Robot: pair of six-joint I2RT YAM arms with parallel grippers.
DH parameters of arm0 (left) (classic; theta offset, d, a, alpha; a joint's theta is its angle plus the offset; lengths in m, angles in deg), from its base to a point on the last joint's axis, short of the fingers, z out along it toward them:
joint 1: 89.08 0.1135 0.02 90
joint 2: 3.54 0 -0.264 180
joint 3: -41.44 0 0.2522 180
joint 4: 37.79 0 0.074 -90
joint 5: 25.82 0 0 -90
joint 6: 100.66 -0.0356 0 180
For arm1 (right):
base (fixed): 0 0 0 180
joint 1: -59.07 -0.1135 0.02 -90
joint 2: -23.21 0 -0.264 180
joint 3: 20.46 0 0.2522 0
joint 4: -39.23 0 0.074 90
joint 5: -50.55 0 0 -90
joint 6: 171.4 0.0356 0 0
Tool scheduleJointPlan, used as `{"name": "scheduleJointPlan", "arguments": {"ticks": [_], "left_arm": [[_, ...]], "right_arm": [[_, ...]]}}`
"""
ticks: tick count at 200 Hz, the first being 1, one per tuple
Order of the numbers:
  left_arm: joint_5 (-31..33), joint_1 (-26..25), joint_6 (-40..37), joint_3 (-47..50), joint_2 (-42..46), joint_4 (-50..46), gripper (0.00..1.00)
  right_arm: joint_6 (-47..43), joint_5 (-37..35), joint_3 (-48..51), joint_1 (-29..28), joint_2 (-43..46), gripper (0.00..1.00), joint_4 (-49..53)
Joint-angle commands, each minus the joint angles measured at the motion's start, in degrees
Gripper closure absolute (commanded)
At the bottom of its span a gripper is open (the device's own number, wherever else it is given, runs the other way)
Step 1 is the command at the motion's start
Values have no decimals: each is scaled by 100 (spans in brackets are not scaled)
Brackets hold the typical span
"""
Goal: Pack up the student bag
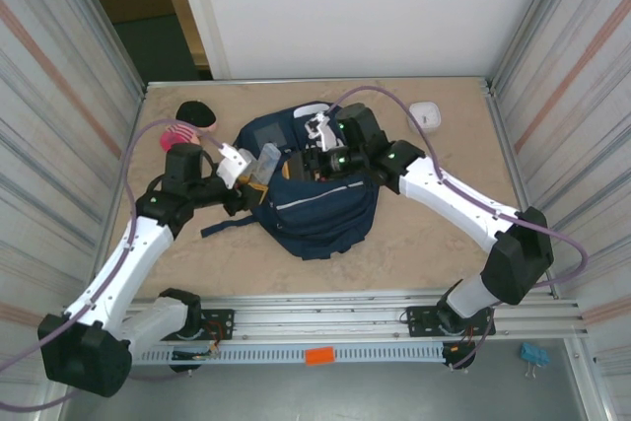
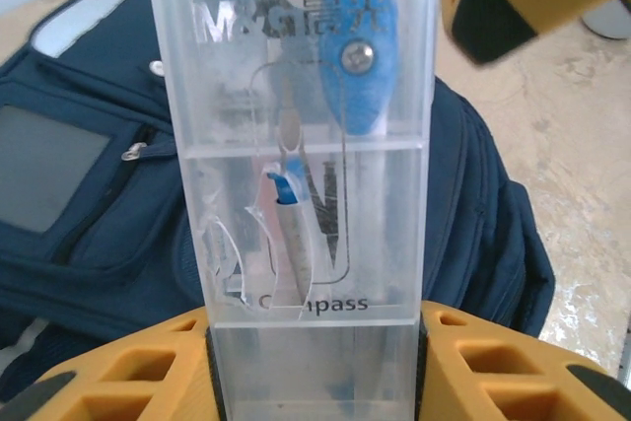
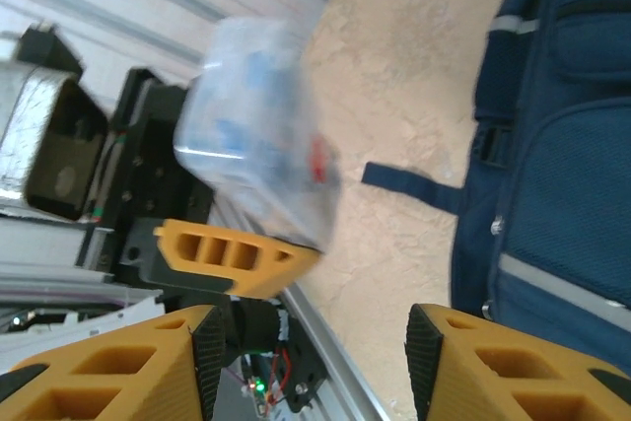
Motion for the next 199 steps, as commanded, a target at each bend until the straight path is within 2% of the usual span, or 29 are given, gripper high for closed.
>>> {"name": "scheduleJointPlan", "arguments": {"ticks": [1, 46, 80, 130, 199], "left_arm": [[-139, -114, 235, 15, -75, 487, 75], [-160, -120, 761, -4, -212, 548, 77], [-290, -129, 995, 59, -158, 672, 77], [-355, -264, 1365, 300, 38, 1075, 77], [-142, -609, 1593, 387, 18, 1353, 72]], "right_arm": [[473, -417, 96, -283, -105, 48, -716], [636, -1589, 114, -659, -234, 51, -981], [850, -2276, 333, -669, -166, 56, -1052], [1039, -2291, 388, -671, -271, 58, -1328], [1018, -2262, 409, -654, -230, 89, -1519]]}}
